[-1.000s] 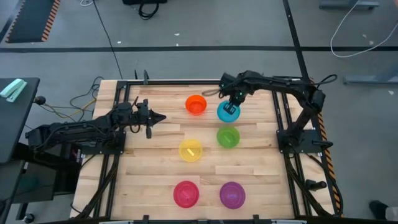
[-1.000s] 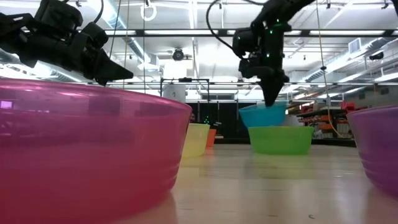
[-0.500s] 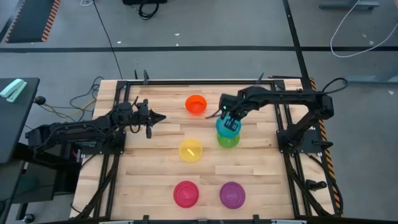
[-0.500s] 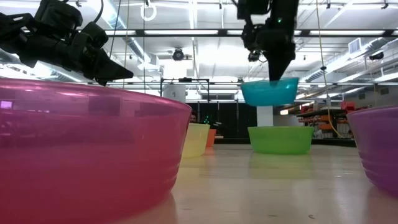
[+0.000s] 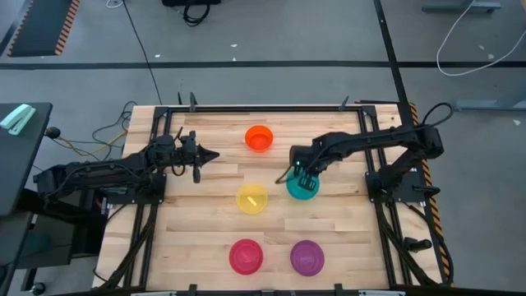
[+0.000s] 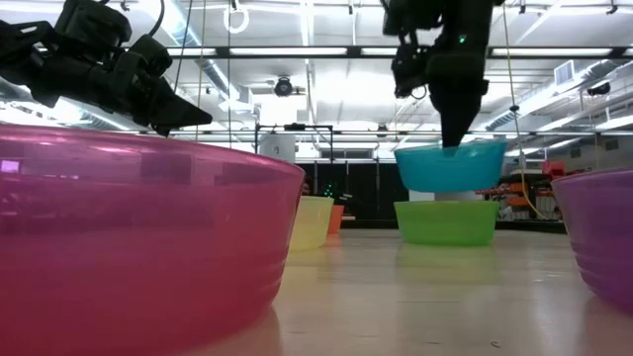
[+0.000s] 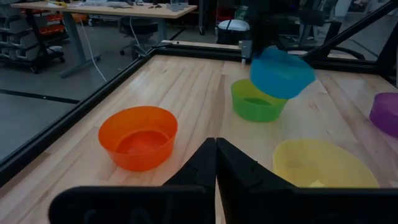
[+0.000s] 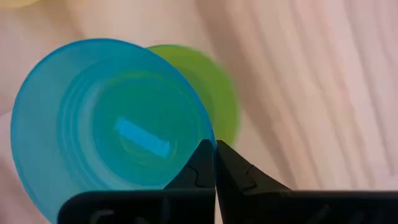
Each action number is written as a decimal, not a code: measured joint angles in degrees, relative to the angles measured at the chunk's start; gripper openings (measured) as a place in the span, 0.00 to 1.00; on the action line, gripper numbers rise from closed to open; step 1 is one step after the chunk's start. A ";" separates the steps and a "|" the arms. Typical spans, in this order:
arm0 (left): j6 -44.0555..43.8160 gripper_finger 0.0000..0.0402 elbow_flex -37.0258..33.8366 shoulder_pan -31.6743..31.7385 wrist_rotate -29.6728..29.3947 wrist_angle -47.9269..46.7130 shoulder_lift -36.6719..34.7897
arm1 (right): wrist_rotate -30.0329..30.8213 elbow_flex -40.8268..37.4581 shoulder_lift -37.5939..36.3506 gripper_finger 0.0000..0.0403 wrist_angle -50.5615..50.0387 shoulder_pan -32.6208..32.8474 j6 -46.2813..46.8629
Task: Nest bowls inside each other
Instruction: Stack the blue bowl on the green bowl
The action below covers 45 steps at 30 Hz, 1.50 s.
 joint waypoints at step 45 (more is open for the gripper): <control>-3.28 0.05 -0.01 0.01 -4.76 -0.03 -0.01 | -13.95 -12.88 0.05 0.12 19.24 -10.68 -8.34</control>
